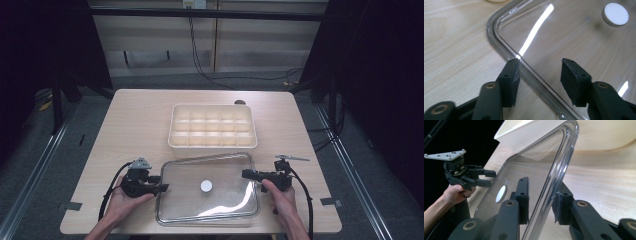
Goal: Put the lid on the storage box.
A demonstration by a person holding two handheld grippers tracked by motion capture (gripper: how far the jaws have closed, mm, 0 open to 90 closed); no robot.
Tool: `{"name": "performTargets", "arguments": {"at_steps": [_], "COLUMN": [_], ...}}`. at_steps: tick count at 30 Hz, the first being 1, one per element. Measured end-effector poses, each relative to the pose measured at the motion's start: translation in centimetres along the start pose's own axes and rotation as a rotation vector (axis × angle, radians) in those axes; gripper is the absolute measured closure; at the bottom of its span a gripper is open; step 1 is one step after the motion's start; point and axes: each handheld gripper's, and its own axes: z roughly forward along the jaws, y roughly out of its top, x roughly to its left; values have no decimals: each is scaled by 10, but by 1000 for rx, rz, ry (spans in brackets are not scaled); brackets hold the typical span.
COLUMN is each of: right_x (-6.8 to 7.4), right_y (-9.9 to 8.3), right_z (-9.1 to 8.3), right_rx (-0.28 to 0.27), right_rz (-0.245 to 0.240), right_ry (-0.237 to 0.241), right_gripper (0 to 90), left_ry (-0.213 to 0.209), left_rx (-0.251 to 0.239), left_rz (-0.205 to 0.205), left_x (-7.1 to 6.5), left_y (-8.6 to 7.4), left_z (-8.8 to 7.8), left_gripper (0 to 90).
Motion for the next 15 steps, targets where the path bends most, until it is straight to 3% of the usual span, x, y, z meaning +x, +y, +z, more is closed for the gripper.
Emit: {"name": "performTargets", "arguments": {"at_steps": [5,11,14,15], "right_x": [3,4,6,6], "right_y": [0,0,0,0], "right_z": [-3,-5,-6,-6], "right_rx": [-23,-29,-25,-25], "right_rz": [-18,-32,-39,-39], "right_ry": [20,29,29,29], "right_gripper": [712,714,714,714], "left_ry": [15,-13,-72,-64], "left_rx": [-9,-20,-19,-26], "left_rz": [-39,-85,-97,-105], "left_x": [2,7,8,7], "left_y": [-1,-2,-1,-1], "left_z": [-1,-3,-2,-1], "left_gripper": [362,320,335,335]}}
